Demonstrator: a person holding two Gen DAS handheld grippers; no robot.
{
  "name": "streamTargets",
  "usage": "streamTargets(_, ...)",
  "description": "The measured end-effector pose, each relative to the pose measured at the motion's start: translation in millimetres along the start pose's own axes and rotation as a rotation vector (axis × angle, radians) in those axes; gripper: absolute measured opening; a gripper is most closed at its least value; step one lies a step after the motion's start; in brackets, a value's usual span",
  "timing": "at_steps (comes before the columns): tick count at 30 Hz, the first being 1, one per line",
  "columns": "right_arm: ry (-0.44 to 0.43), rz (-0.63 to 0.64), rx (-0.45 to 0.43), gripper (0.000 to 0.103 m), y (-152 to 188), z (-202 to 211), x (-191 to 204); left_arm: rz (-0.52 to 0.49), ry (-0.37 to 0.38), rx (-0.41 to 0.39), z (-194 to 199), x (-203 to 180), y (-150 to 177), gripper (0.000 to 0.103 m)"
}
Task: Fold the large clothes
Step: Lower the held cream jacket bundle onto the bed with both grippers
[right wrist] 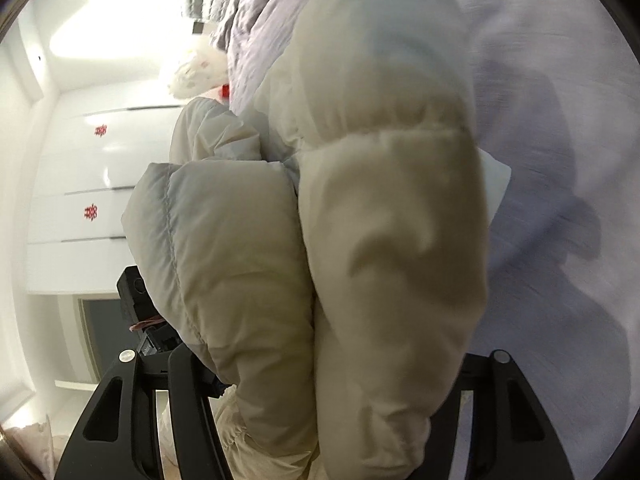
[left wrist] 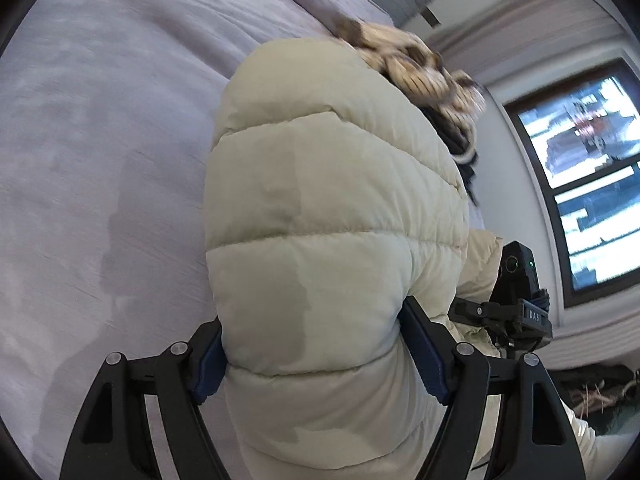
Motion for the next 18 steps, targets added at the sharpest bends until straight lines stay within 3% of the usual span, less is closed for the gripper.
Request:
streamTargets(5, -0.01, 0.023, 0.033, 0.065, -30, -31, 3, 0.033, -0.059, -0.041, 21, 56, -32, 0.078)
streamTargets(11, 0.014, 0.013, 0.041, 0.066, -62, -55, -18, 0.092, -0.107, -0.059, 7, 112, -57, 0.078)
streamTargets(18, 0.138, -0.02, 0.033, 0.072, -64, -32, -39, 0.097, -0.157, -0.046, -17, 120, -60, 0.078)
Point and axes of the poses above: each gripper's, at about its wrist camera, not at the fingertips, and z roughly against the way its jaws point, x to its left, y to its underside, the point moved 5 cm from there along -z, roughly the way its jaws point, and after that the axes turned 5 degrees about x, right-handed, at the moved point
